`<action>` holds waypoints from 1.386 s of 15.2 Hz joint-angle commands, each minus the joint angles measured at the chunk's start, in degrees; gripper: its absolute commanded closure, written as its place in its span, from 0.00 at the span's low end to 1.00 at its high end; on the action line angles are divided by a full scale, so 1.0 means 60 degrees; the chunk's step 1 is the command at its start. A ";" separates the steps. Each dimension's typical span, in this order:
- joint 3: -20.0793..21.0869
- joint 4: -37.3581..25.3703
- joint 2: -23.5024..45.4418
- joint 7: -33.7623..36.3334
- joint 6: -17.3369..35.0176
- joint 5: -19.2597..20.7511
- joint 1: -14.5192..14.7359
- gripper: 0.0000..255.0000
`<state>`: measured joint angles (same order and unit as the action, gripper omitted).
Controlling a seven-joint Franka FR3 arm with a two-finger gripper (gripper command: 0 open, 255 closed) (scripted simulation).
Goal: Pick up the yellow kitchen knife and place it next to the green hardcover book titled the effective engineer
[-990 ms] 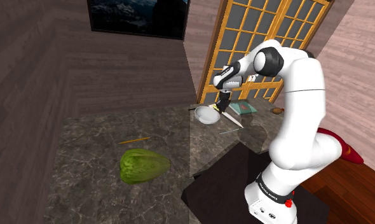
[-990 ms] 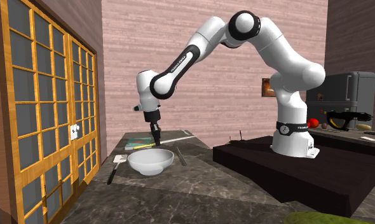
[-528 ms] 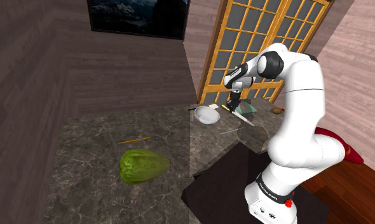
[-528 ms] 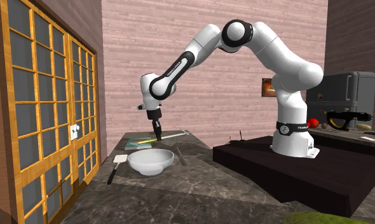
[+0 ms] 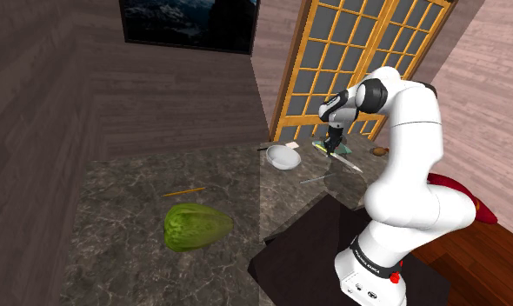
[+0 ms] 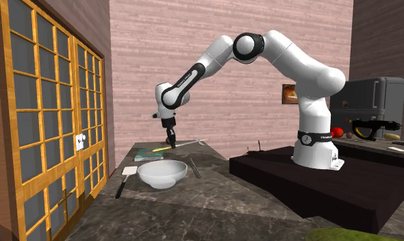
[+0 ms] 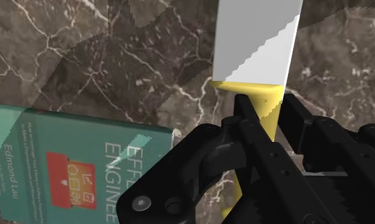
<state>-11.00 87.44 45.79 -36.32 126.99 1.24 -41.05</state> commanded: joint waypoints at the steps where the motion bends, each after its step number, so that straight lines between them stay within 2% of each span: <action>1: 0.0015 -0.0114 0.0201 -0.0048 0.0095 -0.0019 -0.0062 1.00; 12: 0.0114 -0.0508 0.1330 0.0029 0.0824 -0.0101 -0.0158 1.00; 20: 0.0114 -0.0508 0.1330 0.0029 0.0824 -0.0101 -0.0158 1.00; 21: 0.0114 -0.0508 0.1331 0.0029 0.0824 -0.0101 -0.0158 0.00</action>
<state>-10.32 84.38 53.77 -36.15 131.93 0.63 -42.01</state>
